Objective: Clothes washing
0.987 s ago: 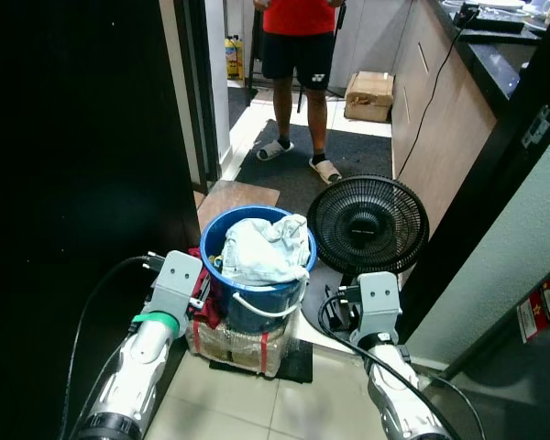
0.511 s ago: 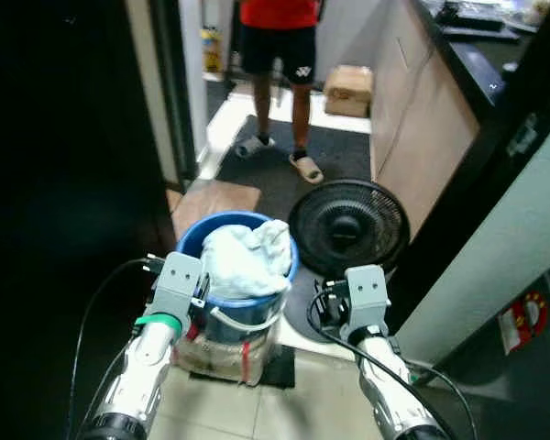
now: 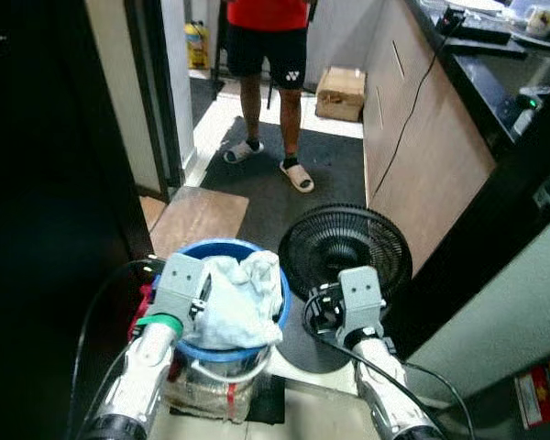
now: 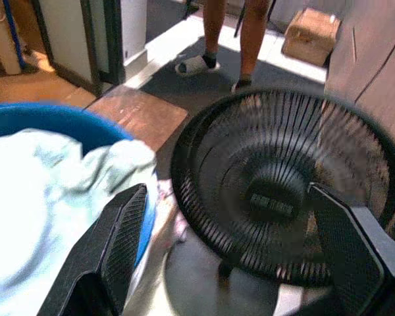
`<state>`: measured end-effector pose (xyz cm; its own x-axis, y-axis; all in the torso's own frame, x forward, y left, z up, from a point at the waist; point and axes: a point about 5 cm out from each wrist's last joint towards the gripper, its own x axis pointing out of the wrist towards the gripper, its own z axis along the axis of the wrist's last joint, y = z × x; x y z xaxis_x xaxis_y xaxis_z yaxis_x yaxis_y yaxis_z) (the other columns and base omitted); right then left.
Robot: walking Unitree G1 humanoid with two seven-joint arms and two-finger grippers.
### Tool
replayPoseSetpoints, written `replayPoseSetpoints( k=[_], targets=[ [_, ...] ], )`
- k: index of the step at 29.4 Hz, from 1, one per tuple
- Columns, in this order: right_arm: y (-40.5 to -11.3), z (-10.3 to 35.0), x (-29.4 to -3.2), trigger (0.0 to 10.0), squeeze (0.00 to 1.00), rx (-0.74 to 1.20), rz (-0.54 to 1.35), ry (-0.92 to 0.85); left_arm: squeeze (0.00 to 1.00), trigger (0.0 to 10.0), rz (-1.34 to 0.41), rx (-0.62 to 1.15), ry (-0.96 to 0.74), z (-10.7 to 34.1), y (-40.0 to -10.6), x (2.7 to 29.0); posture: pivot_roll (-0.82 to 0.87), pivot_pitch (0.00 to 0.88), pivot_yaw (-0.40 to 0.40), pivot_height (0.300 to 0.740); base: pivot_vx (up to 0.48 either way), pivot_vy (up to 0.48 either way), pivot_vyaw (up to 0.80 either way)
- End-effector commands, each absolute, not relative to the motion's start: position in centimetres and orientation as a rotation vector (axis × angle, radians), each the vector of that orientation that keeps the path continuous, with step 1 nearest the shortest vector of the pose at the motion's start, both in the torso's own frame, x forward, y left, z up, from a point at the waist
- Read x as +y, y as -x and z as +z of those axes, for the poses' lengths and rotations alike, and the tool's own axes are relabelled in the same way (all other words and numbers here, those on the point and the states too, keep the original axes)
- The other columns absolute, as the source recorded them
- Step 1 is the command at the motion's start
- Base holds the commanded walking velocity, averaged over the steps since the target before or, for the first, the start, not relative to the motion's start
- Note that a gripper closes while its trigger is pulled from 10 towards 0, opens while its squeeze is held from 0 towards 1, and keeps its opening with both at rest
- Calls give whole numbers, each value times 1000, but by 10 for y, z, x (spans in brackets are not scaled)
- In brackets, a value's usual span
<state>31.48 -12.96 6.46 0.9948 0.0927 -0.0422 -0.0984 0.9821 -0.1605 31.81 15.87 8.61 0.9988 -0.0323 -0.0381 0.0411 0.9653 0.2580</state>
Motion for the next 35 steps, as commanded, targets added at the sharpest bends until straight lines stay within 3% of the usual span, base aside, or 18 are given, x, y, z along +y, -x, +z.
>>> replayPoseSetpoints(
  k=[1,17,20,35],
  targets=[
    [-312,59,-130,10000,0,60,89,176,0,10000,-26,62,-258,79,-313,159,109,27,-10,740,0,0,800],
    [-312,60,-124,10000,0,52,126,161,0,10000,-17,64,-275,78,-311,163,118,25,-8,740,0,0,0],
    [-305,55,-111,10000,0,50,220,215,0,10000,-15,91,-272,71,-308,163,110,31,-20,740,0,0,0],
    [-306,57,-123,10000,0,50,155,162,0,10000,-39,158,-271,52,-298,158,106,47,-19,740,0,0,0]
  ],
)
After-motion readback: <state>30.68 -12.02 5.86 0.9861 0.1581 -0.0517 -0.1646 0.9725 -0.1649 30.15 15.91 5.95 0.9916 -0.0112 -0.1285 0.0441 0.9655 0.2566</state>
